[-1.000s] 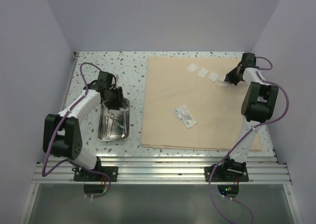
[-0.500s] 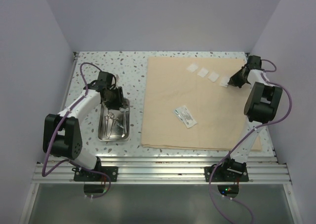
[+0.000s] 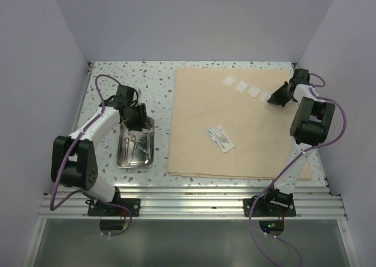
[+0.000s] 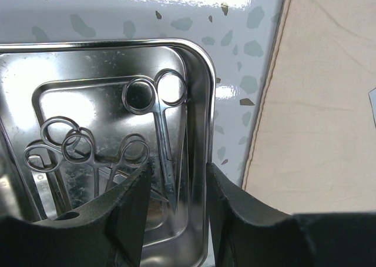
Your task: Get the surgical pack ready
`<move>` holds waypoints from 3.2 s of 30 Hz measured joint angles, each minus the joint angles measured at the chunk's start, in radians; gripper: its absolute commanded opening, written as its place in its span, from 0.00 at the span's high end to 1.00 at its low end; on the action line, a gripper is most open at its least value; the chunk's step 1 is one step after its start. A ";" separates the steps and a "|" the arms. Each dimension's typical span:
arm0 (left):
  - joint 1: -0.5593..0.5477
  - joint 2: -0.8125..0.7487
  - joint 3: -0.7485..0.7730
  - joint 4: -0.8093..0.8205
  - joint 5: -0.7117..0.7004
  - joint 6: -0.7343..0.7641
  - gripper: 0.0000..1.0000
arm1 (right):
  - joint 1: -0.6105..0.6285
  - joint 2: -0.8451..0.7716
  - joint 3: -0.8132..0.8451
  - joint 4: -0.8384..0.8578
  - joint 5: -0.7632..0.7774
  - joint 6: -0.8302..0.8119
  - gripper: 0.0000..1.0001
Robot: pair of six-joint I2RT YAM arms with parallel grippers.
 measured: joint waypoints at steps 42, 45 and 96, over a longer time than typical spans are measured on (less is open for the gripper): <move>0.000 0.000 0.000 0.000 0.010 0.002 0.54 | 0.002 0.000 -0.006 -0.002 0.020 -0.048 0.71; 0.000 0.000 0.000 0.000 0.010 0.002 0.54 | 0.005 0.002 -0.005 0.002 0.019 -0.048 0.71; 0.000 -0.183 -0.265 0.506 0.599 -0.323 0.26 | 0.478 -0.582 -0.215 -0.085 -0.093 -0.014 1.00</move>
